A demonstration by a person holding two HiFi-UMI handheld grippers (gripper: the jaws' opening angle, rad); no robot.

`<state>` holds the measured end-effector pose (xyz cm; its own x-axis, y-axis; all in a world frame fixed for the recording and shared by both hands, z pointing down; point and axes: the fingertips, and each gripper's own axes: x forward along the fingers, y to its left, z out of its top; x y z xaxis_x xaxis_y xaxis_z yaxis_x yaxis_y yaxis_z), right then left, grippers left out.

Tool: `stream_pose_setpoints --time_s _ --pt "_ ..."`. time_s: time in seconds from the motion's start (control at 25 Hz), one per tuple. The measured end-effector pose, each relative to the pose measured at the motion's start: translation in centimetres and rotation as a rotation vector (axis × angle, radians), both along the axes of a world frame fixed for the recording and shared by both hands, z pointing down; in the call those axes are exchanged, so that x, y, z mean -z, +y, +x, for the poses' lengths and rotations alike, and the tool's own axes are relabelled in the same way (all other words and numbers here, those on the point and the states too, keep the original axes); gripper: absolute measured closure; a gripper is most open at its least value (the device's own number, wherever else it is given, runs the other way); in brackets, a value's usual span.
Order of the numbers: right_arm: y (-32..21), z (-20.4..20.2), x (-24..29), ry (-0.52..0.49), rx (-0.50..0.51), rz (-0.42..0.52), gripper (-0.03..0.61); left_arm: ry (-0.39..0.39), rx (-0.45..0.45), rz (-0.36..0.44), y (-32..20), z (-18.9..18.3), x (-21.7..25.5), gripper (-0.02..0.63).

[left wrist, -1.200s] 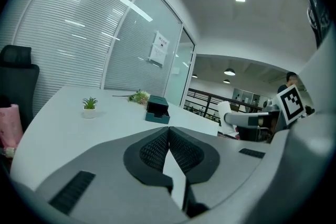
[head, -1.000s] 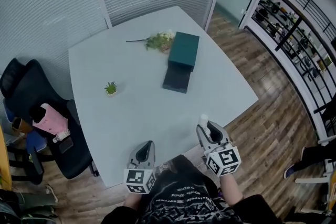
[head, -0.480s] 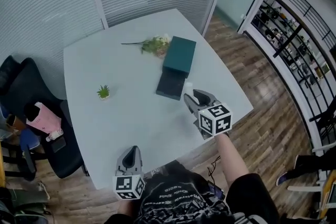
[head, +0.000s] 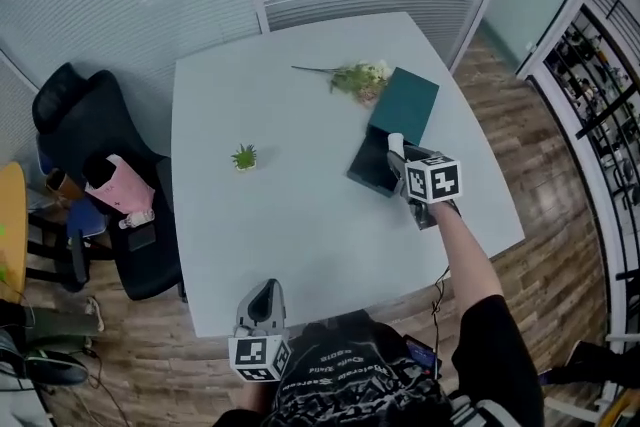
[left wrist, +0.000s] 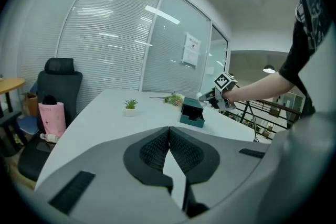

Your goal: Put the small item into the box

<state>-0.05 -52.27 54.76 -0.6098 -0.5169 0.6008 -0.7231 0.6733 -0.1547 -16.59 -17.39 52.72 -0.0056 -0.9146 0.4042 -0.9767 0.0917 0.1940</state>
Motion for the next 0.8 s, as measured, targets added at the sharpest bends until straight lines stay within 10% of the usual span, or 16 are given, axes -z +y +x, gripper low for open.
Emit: stream_pose_setpoints --time_s 0.8 --pt "-3.1 -4.5 -12.2 0.402 0.167 -0.368 0.434 -0.021 0.153 -0.083 -0.8 -1.1 -1.3 0.595"
